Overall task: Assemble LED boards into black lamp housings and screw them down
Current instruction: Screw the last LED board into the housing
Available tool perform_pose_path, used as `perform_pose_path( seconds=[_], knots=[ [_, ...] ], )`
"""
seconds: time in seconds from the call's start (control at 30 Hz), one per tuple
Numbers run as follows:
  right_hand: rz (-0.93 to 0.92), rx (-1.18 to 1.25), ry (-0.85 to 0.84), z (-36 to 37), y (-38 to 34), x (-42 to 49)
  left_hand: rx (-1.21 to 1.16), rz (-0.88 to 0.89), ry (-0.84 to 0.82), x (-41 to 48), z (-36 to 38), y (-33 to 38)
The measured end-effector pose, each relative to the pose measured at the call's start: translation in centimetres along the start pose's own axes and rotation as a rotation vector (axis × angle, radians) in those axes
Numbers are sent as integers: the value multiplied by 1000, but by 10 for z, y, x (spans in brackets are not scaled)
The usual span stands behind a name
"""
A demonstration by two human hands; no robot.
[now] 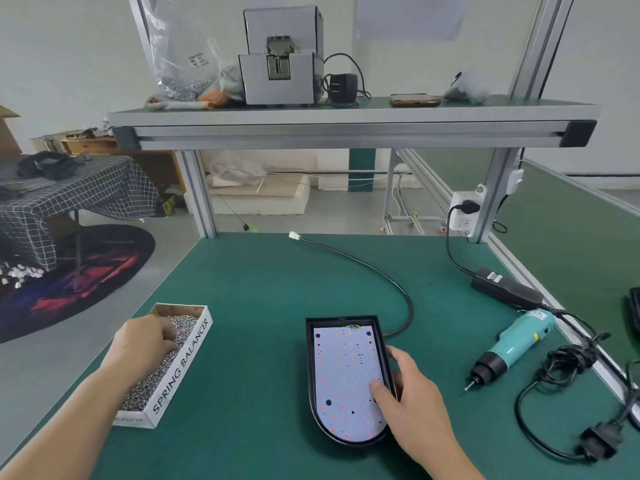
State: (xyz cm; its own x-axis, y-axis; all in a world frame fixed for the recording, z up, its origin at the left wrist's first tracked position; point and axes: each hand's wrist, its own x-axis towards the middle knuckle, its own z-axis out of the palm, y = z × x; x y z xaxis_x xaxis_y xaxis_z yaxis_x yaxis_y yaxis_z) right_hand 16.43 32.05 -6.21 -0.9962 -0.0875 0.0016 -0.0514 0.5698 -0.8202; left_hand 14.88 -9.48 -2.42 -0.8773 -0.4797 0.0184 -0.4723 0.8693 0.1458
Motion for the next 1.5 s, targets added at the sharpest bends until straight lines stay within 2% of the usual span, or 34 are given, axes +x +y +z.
perform_pose_path(
  seconds=[0.1,0.23,0.6,0.63,0.7,0.77,0.83,0.9,1.0,1.1,1.23,1.33,1.5],
  knots=[
    [2,-3,3,1,2,0,16,0,71,-2,5,0],
    [-1,-10,12,1,3,2,42,1,63,-4,5,1],
    [-9,-5,8,2,5,3,-295,-114,77,-8,-6,-3],
    [-14,-7,10,2,5,3,-420,-126,73,-8,-9,-3],
    [-25,-10,16,2,5,3,-861,-151,16,-11,-18,4],
    [-32,-9,23,2,6,3,-1337,-157,-140,-22,-30,25],
    [-31,-7,26,3,6,4,-1671,-151,-306,-42,-37,59],
    [-30,-5,30,3,6,4,-1920,-179,-466,-66,-35,100],
    [-43,2,34,3,4,2,-2119,-280,-702,-97,-22,158],
    [-45,-2,39,3,3,2,-2176,-376,-896,-116,-12,197],
    [-31,17,36,3,4,2,-2147,-404,-995,-126,-3,224],
    [-29,23,37,3,6,3,-2099,-417,-974,-124,5,229],
    [-57,16,55,5,7,3,-1945,-404,-807,-126,24,234]
  ],
)
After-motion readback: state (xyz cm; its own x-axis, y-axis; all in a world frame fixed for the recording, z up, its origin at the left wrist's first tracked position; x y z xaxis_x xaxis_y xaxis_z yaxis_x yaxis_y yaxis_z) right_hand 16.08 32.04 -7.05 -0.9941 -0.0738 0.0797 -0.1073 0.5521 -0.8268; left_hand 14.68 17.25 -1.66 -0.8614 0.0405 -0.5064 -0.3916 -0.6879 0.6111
